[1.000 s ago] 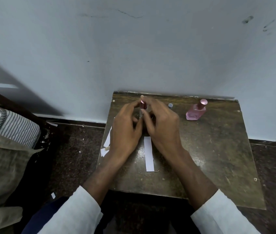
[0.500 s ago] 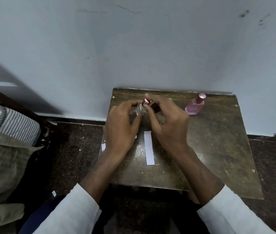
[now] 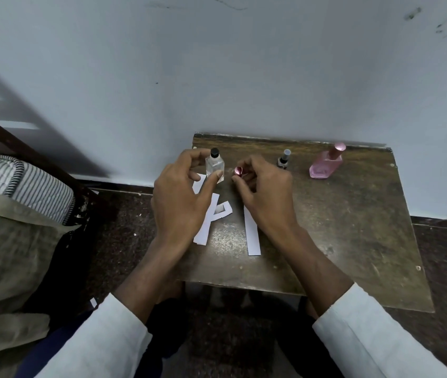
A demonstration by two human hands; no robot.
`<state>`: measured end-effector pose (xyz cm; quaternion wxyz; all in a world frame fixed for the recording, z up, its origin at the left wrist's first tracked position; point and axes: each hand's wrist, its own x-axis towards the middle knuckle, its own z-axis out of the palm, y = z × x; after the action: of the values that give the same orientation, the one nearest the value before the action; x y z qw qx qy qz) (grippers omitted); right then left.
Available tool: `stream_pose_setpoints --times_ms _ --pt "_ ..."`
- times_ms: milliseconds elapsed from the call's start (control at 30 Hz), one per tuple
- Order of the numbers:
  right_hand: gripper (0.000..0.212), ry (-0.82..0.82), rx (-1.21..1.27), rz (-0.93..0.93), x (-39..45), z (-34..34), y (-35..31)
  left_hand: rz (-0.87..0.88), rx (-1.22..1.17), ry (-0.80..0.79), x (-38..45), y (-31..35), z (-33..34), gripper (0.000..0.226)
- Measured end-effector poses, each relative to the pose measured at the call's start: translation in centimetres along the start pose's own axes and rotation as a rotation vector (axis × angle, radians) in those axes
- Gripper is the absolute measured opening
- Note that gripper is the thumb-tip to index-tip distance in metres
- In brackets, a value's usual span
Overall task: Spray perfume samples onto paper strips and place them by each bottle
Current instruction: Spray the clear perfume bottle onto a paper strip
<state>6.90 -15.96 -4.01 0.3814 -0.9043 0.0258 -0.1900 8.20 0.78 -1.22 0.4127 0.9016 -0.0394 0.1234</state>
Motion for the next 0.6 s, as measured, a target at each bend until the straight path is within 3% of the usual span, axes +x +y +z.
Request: stream_pose_setpoints --times_ms 300,433,533,600 --pt "0.02 -0.062 -0.093 0.042 0.5 2.2 0.6 -0.01 -0.058 0.003 0.5 -0.6 -0.4 0.034" --pt "0.023 0.004 -0.147 -0.068 0.5 1.3 -0.5 -0.005 -0.109 -0.015 0.5 -0.3 -0.5 0.035" --pt "0.029 0.039 0.054 -0.14 0.2 -0.5 -2.3 0.011 -0.21 -0.05 0.5 0.1 -0.7 0.036" --pt "0.032 -0.056 0.221 -0.074 -0.3 -1.6 -3.1 0.03 -0.281 -0.082 0.2 0.7 -0.9 0.035"
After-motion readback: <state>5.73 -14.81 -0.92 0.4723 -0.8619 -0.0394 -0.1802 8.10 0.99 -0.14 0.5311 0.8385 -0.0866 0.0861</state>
